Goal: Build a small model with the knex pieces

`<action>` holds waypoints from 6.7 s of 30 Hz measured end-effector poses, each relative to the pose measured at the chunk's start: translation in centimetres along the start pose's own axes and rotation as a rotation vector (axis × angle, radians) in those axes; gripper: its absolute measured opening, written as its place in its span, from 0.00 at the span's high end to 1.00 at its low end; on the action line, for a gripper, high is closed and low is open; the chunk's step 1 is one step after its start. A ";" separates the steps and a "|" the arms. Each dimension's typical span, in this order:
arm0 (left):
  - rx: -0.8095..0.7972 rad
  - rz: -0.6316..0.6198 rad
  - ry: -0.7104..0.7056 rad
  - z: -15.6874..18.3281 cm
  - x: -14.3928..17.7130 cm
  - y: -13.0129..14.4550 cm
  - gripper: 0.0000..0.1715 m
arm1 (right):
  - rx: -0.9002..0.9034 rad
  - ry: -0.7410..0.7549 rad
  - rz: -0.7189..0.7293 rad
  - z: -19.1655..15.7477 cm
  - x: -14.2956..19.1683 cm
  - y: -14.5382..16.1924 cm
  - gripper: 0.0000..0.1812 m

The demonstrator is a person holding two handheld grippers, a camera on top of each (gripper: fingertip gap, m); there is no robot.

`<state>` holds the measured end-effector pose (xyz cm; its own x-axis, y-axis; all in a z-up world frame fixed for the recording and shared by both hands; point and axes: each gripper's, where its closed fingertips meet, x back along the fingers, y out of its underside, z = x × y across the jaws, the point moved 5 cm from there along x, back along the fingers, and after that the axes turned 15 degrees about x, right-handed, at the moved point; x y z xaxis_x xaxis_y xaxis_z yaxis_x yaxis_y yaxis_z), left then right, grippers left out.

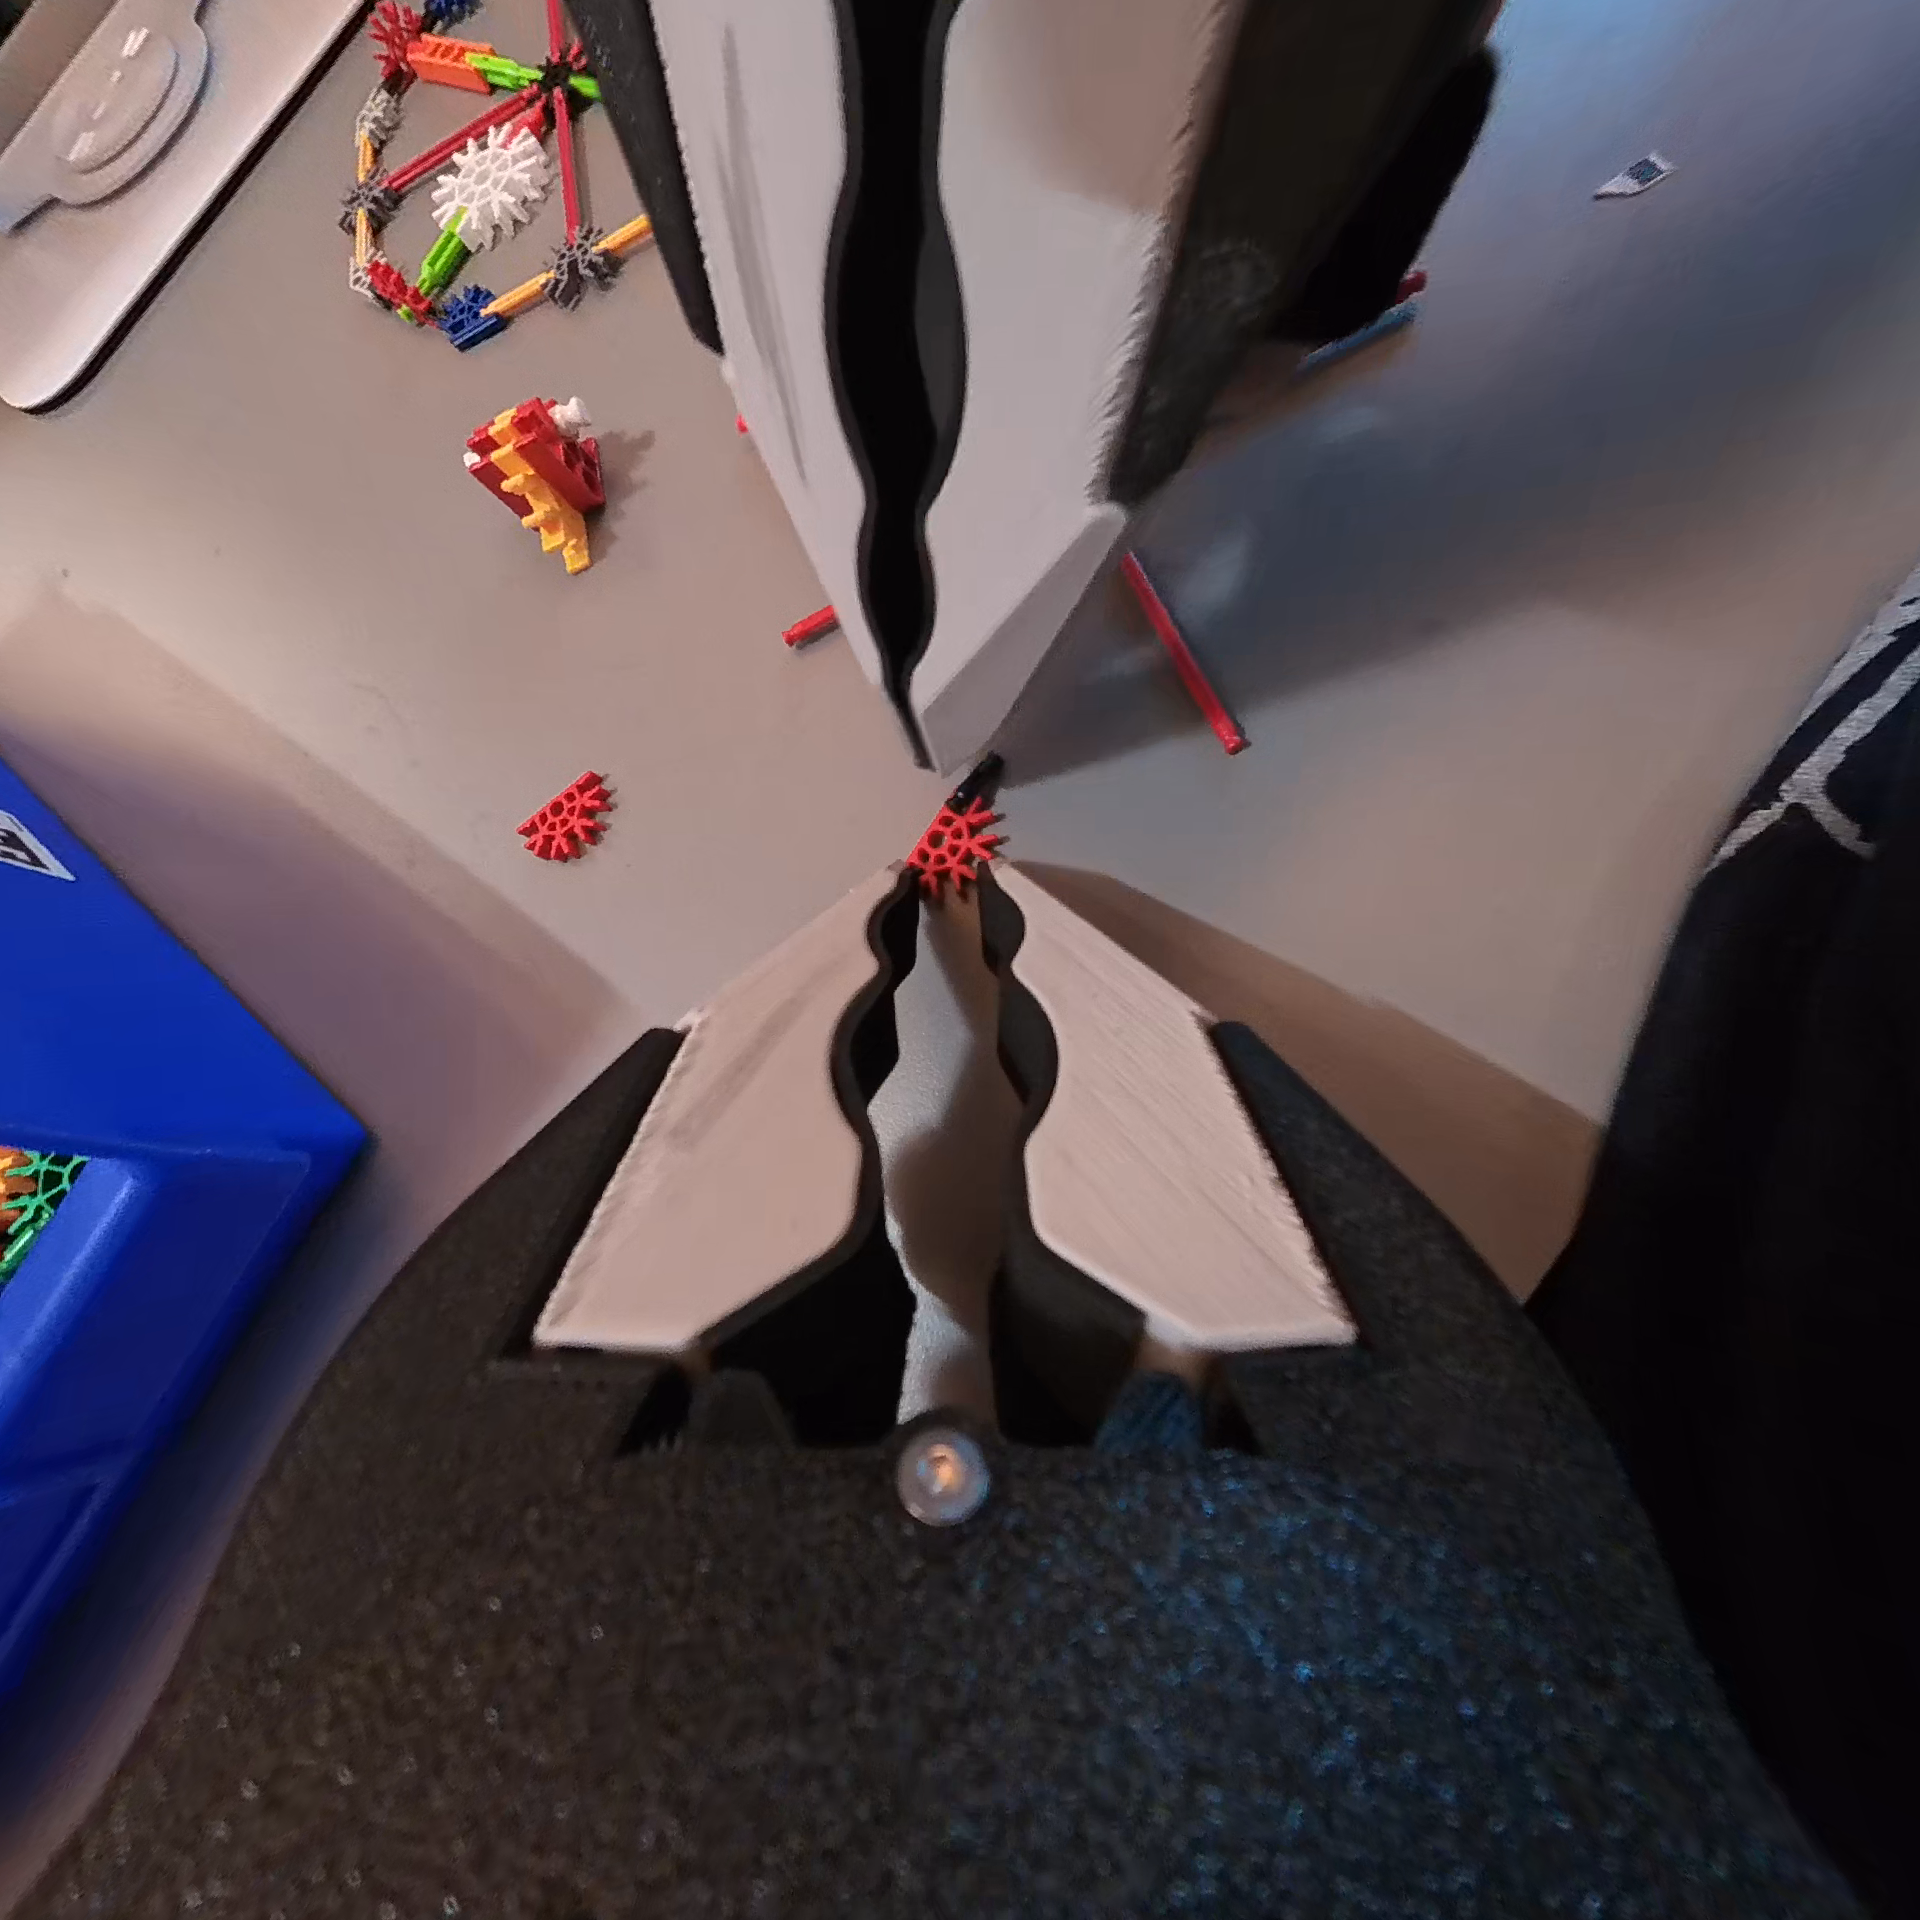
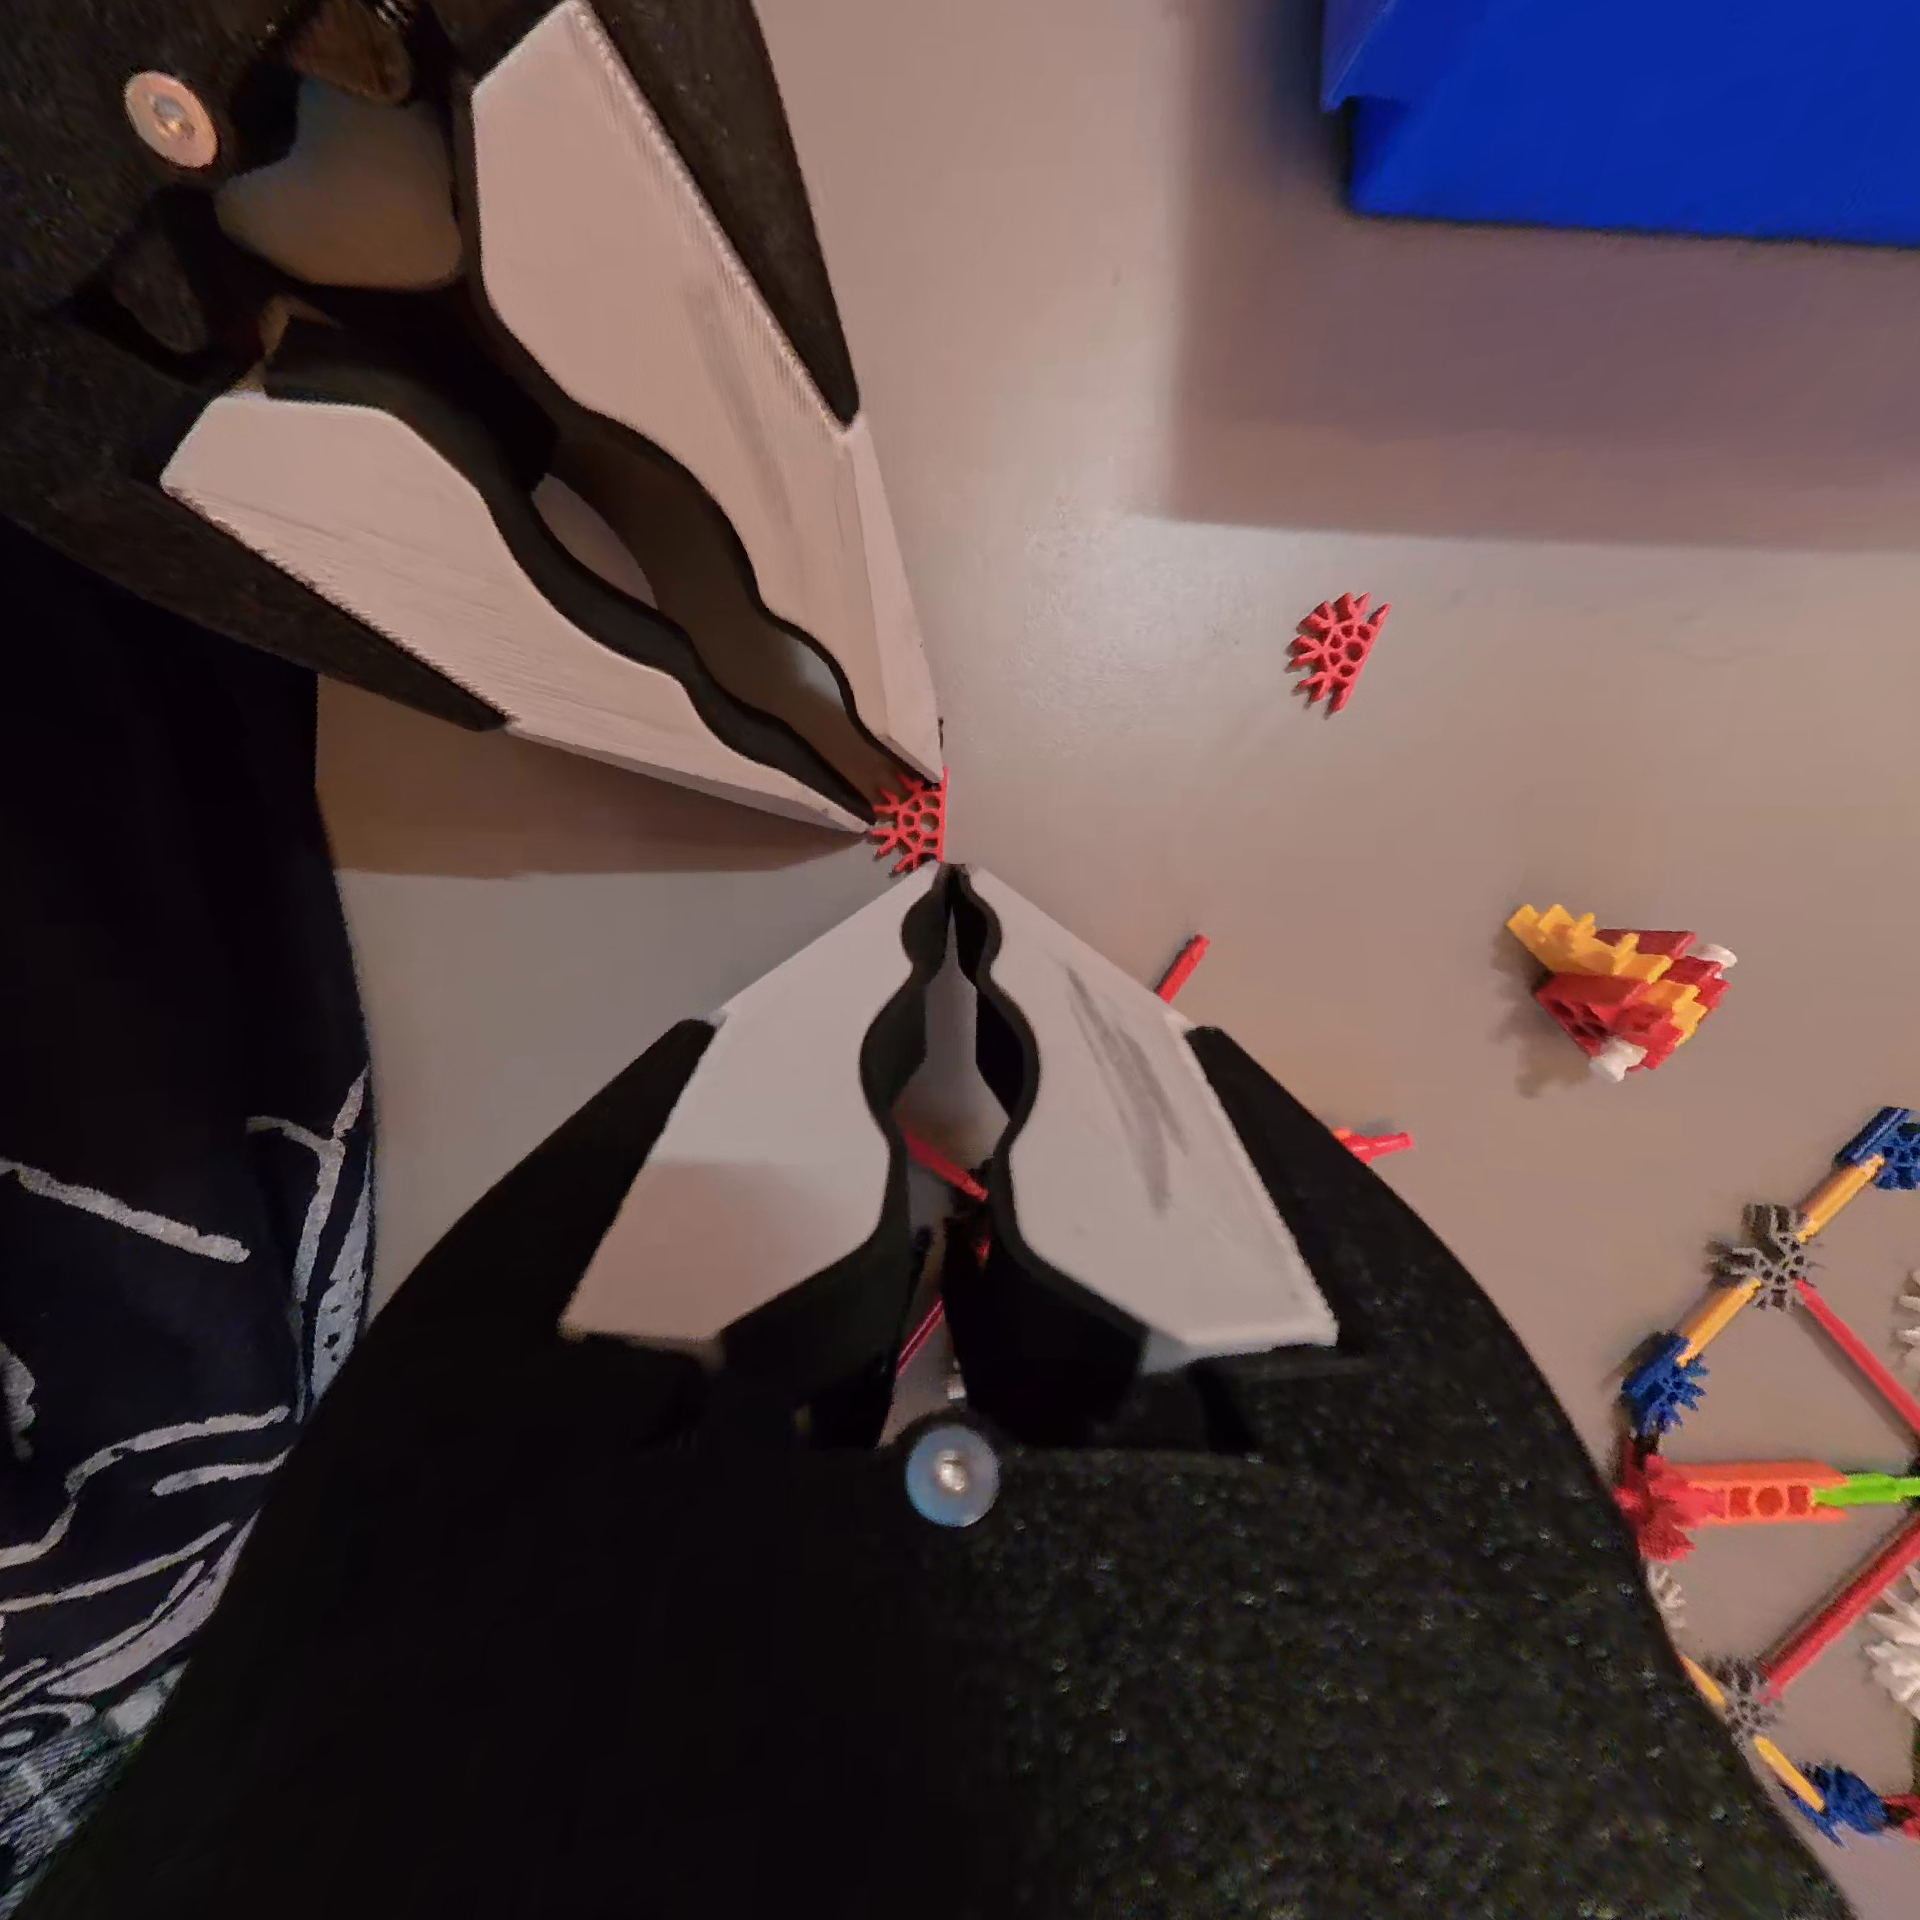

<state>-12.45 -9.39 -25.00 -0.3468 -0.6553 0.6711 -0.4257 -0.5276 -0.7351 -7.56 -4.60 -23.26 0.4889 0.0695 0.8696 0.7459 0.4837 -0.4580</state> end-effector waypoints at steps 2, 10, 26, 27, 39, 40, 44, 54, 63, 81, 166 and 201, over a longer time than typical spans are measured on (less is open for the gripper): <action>0.000 0.000 0.000 0.0 0.0 0.0 0.94 | -0.006 -0.005 -0.002 0.1 -0.3 0.1 1.00; 0.001 0.000 0.001 0.0 0.0 0.0 0.94 | 0.014 -0.003 -0.028 -0.1 -0.8 0.4 1.00; 0.000 -0.001 0.002 0.1 0.0 0.0 0.94 | 0.005 -0.002 -0.002 -0.2 -0.1 0.3 1.00; 0.000 -0.001 0.002 0.1 0.0 0.0 0.94 | 0.005 -0.007 -0.002 -0.2 -0.2 0.3 1.00; 0.003 -0.002 0.009 0.1 0.0 0.0 0.94 | 0.009 -0.004 -0.029 -0.1 -0.7 0.6 1.00; 0.002 -0.001 0.008 0.1 0.0 0.0 0.94 | 0.006 0.005 -0.029 0.0 -0.7 0.6 1.00; 0.000 -0.003 0.013 0.1 0.0 0.0 0.95 | -0.005 0.017 -0.010 0.3 0.0 0.5 1.00; -0.002 -0.002 0.010 0.1 0.0 0.0 0.95 | 0.002 0.000 0.005 -0.1 -0.1 0.4 1.00; -0.004 -0.002 0.010 0.2 -0.1 0.0 0.95 | 0.009 0.002 -0.008 -0.2 -0.4 0.5 1.00; -0.026 0.000 0.012 0.2 -0.2 -0.1 0.95 | -0.006 -0.130 -0.064 0.3 -0.6 0.2 1.00; -0.302 -1.043 0.045 -27.0 3.5 4.6 0.89 | -0.045 0.136 0.340 3.3 5.0 2.4 0.98; -0.504 -0.440 0.311 -8.6 5.7 -5.3 0.92 | -0.076 0.233 0.342 4.5 7.1 4.5 0.98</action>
<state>-19.37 -5.67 -16.41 -0.2443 -0.2168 0.9451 -0.8864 -0.3453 -0.3083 -2.81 2.01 -18.28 0.7969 0.0119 0.6039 0.5497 0.4001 -0.7333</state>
